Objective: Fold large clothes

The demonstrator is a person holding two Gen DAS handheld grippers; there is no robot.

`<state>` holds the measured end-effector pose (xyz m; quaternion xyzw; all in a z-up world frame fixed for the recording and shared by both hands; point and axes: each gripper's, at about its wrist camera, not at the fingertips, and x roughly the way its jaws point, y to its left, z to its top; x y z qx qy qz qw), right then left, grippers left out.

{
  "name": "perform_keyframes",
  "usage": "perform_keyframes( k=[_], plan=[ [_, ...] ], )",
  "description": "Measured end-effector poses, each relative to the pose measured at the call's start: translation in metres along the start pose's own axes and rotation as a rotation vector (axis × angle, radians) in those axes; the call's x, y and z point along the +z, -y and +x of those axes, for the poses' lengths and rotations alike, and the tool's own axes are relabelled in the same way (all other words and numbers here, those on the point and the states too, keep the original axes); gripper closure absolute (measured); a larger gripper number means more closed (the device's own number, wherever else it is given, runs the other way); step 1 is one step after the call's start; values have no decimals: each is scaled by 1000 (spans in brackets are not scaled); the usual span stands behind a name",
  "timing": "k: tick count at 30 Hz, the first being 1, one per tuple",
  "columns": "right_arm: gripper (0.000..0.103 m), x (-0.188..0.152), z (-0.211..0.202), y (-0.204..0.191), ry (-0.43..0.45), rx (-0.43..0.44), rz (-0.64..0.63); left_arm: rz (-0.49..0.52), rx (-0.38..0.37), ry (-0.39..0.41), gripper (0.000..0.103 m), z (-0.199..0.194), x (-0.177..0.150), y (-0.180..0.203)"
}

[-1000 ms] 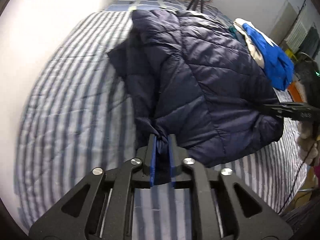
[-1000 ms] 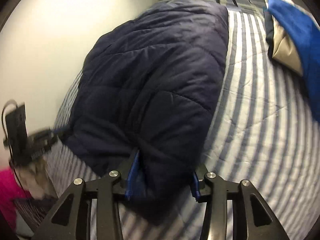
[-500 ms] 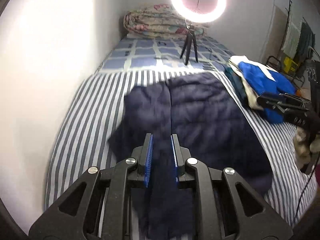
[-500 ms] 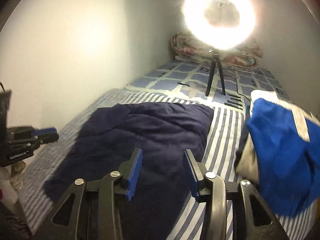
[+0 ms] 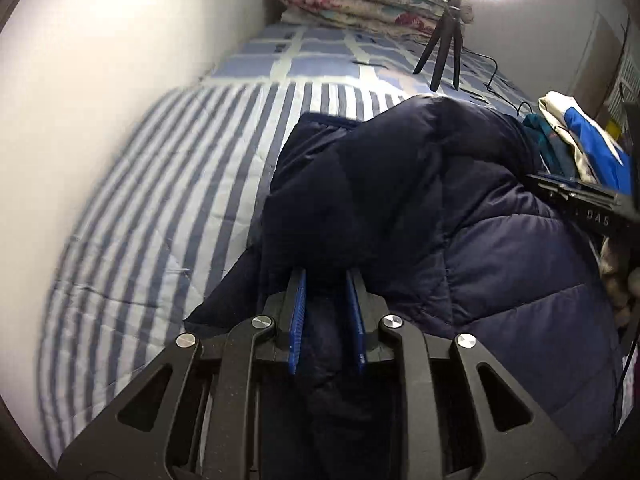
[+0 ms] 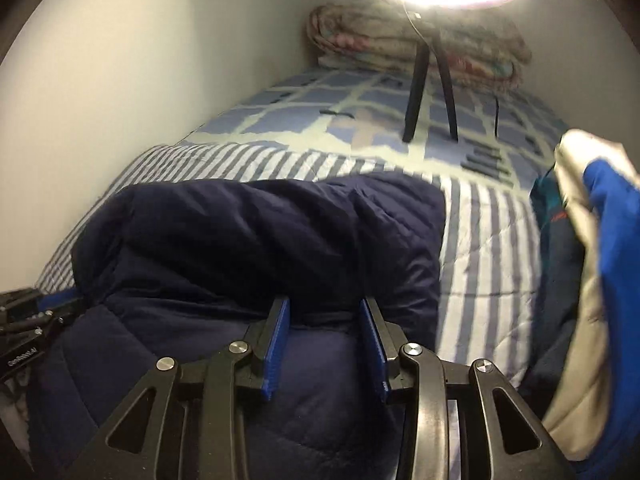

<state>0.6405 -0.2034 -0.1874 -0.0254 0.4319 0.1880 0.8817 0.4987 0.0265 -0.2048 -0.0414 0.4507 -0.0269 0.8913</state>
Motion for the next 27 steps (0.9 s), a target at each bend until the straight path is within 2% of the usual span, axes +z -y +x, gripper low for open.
perform_keyframes(
  k=[2, 5, 7, 8, 10, 12, 13, 16, 18, 21, 24, 27],
  plan=[
    [66, 4, -8, -5, -12, -32, -18, 16, -5, 3, 81, 0, 4, -1],
    [62, -3, -38, -3, 10, -17, -26, -36, -27, 6, 81, -15, 5, -13],
    [50, -16, -63, 3, 29, 10, -3, -67, -44, 19, 78, -32, 3, -25],
    [47, -25, -77, 8, 37, 41, 11, -93, -54, 24, 76, -42, 0, -35],
    [39, -45, -98, 17, 44, 110, 30, -153, -106, 16, 57, -57, -6, -54],
    [31, -64, -111, 27, 37, 179, 46, -238, -214, 0, 49, -70, -16, -77],
    [26, -75, -116, 32, 29, 217, 58, -265, -250, -9, 49, -71, -18, -84],
    [20, -100, -116, 49, -9, 287, 136, -399, -375, -61, 39, -66, -30, -110],
    [19, -111, -108, 62, -37, 333, 208, -466, -419, -89, 38, -59, -37, -118],
    [19, -122, -94, 77, -66, 375, 293, -526, -460, -119, 38, -46, -43, -125],
    [19, -130, -83, 83, -72, 419, 343, -550, -476, -111, 38, -35, -44, -131],
    [19, -135, -69, 87, -78, 461, 385, -597, -554, -121, 38, -21, -47, -133]
  ],
)
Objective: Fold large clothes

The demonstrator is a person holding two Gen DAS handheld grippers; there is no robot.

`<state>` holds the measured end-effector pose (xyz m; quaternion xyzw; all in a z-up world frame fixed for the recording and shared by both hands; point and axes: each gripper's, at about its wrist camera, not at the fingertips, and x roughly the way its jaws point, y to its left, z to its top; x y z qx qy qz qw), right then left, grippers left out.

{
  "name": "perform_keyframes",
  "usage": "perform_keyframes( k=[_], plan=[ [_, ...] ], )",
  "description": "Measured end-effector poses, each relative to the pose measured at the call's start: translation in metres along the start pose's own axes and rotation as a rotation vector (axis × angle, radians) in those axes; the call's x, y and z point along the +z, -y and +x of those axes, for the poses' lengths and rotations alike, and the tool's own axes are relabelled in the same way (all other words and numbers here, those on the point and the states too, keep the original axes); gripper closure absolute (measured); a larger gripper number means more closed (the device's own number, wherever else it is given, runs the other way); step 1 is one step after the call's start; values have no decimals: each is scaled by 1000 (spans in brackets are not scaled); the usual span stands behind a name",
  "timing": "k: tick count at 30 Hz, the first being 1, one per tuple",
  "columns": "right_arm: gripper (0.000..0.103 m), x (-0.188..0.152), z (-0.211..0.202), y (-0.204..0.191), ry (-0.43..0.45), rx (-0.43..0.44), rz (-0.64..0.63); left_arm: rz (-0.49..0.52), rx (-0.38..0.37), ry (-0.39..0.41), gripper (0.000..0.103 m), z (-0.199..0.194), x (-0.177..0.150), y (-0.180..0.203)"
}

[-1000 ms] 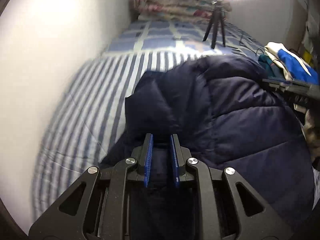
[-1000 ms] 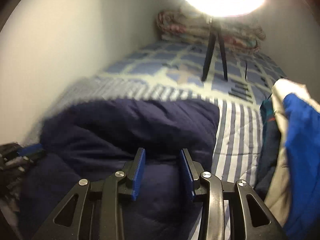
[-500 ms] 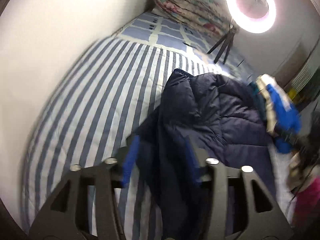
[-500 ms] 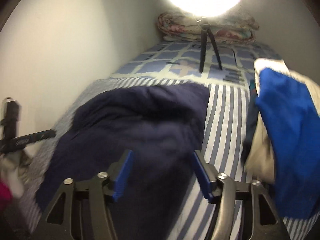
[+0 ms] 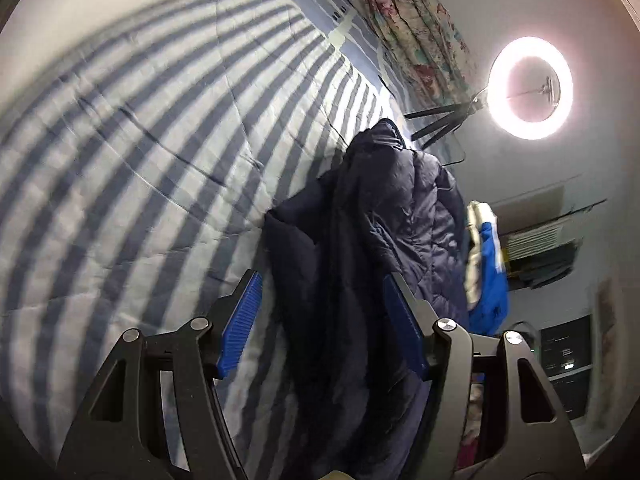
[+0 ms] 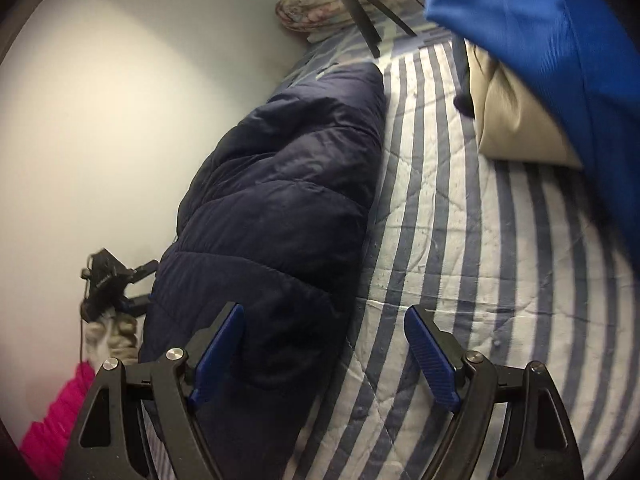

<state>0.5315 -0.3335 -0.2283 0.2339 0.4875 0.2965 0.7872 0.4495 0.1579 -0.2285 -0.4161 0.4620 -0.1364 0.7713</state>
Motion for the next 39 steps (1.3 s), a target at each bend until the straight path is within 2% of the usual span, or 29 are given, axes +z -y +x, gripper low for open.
perform_keyframes(
  k=[7, 14, 17, 22, 24, 27, 29, 31, 32, 34, 37, 39],
  plan=[
    [16, 7, 11, 5, 20, 73, 52, 24, -46, -33, 38, 19, 4, 9],
    [22, 5, 18, -3, 8, 126, 77, -53, -130, -30, 38, 18, 8, 4],
    [24, 4, 27, -13, -15, 105, 54, -48, -136, -27, 38, 17, 9, 7],
    [26, 6, 38, -26, -30, 59, 18, 2, -64, -65, 37, 40, 10, 20],
    [26, 6, 39, -28, -32, 52, 14, 27, 10, -96, 37, 53, 13, 24],
    [27, 3, 39, -29, -33, 43, 17, 104, 80, -84, 37, 60, 15, 38],
    [31, 2, 39, -32, -33, 23, 11, 160, 127, -58, 43, 64, 13, 48],
    [43, 3, 39, -37, -35, -4, -16, 204, 146, -51, 60, 67, 8, 54],
    [46, 3, 38, -44, -34, -27, -43, 246, 170, -38, 64, 67, 5, 61],
    [60, 6, 36, -58, -29, -72, -93, 322, 207, -13, 78, 64, -2, 76],
    [71, 7, 31, -80, -22, -154, -181, 427, 255, 26, 85, 56, -16, 97],
    [74, 6, 28, -94, -20, -209, -229, 467, 270, 48, 87, 51, -23, 108]
  ],
)
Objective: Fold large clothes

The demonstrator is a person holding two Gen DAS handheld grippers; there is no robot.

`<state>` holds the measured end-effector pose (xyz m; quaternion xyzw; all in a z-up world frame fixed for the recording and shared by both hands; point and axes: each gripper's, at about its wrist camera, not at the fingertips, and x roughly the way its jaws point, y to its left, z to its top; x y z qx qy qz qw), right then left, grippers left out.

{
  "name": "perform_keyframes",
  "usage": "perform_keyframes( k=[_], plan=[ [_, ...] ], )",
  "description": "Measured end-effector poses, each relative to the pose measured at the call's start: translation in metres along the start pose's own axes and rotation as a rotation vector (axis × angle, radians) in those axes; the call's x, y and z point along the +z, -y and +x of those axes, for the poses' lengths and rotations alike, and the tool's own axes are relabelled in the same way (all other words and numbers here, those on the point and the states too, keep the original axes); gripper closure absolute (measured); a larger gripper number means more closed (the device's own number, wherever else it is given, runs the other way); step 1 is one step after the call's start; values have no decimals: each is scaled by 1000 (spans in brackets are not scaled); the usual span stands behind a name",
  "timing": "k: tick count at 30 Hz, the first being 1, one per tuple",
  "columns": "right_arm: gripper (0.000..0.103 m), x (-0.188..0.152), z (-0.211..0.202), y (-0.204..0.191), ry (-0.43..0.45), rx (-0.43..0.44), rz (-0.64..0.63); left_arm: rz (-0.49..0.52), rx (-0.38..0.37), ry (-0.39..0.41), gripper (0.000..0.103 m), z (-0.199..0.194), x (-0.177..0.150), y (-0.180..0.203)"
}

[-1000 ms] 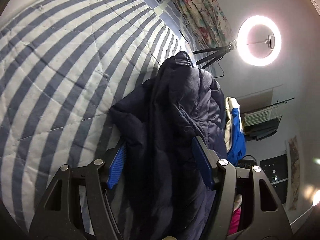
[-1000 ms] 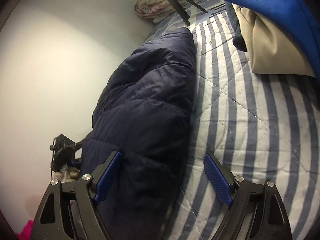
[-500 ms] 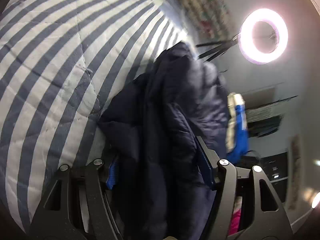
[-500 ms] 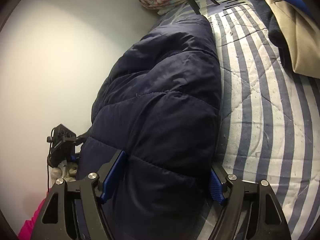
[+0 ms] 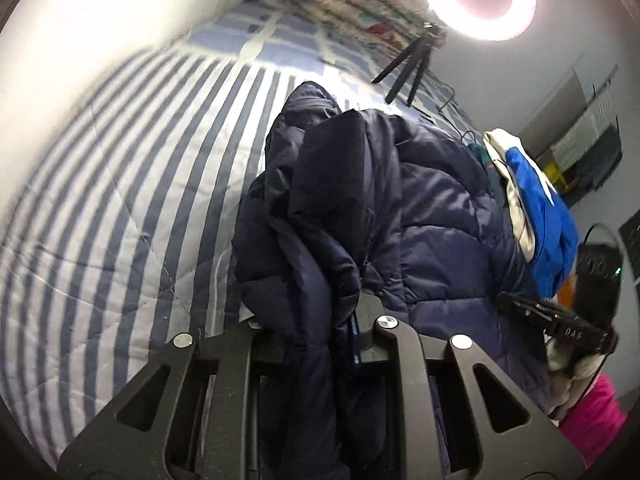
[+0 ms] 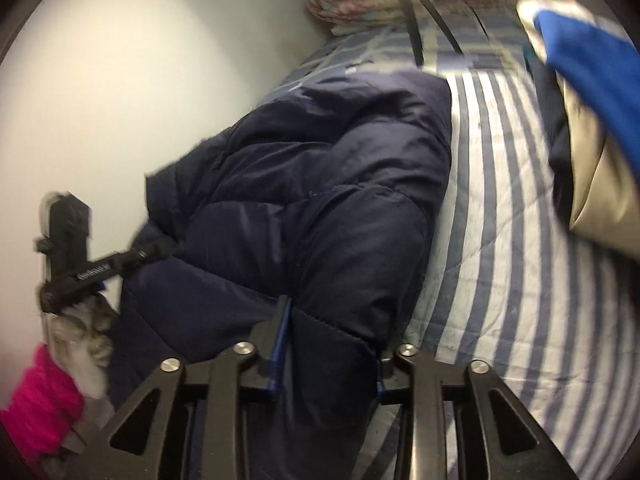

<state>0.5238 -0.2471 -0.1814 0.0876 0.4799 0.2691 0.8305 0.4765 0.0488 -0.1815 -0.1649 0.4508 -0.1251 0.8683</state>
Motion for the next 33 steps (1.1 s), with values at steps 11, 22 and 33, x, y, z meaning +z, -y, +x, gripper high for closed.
perform_keyframes(
  k=[11, 22, 33],
  plan=[
    [80, -5, -49, -25, 19, -142, -161, 95, -22, 25, 89, -36, -16, 47],
    [81, -22, -120, -12, 103, -205, -186, 168, -87, 68, 90, -56, -12, 118],
    [81, -15, -197, 20, 186, -280, -182, 255, -163, 102, 90, -51, 9, 204]
  ],
)
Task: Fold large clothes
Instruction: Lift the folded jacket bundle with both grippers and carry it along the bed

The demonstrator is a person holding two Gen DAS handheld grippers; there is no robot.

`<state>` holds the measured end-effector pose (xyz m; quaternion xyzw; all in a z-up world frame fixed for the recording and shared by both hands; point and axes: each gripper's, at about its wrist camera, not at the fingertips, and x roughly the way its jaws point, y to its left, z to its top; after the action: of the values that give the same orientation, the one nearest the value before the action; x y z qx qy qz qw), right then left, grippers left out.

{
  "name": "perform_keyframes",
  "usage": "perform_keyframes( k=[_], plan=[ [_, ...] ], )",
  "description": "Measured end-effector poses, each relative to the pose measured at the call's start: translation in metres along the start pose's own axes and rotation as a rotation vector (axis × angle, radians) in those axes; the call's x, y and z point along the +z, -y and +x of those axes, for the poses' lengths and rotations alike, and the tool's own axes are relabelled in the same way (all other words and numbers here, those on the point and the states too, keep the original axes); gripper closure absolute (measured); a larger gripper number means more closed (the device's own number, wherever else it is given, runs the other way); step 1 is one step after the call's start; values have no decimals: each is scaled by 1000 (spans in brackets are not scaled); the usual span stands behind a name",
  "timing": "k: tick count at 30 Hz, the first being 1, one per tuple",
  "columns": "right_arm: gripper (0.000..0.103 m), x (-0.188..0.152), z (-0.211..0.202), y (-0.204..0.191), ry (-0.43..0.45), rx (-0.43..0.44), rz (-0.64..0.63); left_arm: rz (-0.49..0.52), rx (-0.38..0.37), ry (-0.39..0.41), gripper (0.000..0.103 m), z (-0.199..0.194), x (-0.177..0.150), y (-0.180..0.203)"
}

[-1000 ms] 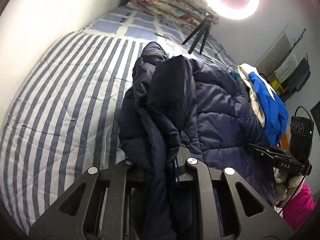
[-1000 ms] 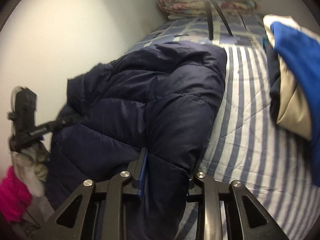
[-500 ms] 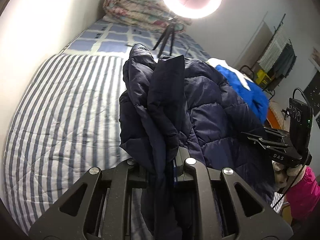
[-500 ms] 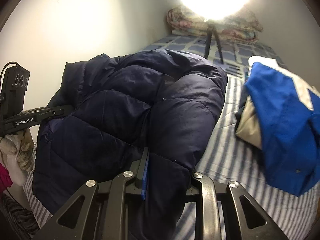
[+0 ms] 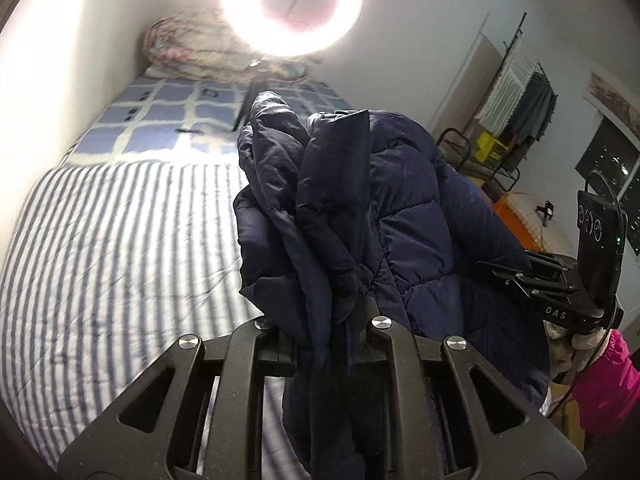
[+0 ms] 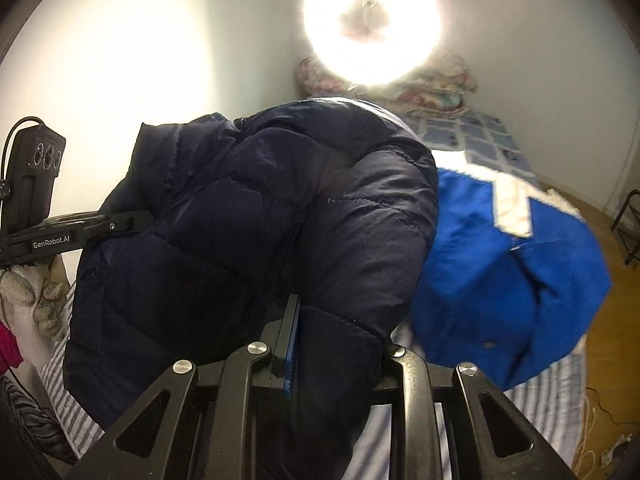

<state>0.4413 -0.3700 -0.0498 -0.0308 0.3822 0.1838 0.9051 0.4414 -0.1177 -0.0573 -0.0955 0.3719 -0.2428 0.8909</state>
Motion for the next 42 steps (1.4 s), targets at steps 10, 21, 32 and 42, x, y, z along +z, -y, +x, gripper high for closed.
perform_keyframes(
  k=[10, 21, 32, 42],
  plan=[
    [82, 32, -36, 86, 58, -137, 25, 36, -100, 68, 90, 55, 62, 71],
    [84, 2, -24, 146, 25, -137, 117, 65, -109, -25, 90, 133, 60, 98],
    [85, 3, -40, 143, 69, -278, 53, 74, -117, -44, 90, 153, 54, 113],
    [85, 67, -91, 163, 224, -348, 13, 129, -166, 146, 90, 121, 134, 157]
  ],
)
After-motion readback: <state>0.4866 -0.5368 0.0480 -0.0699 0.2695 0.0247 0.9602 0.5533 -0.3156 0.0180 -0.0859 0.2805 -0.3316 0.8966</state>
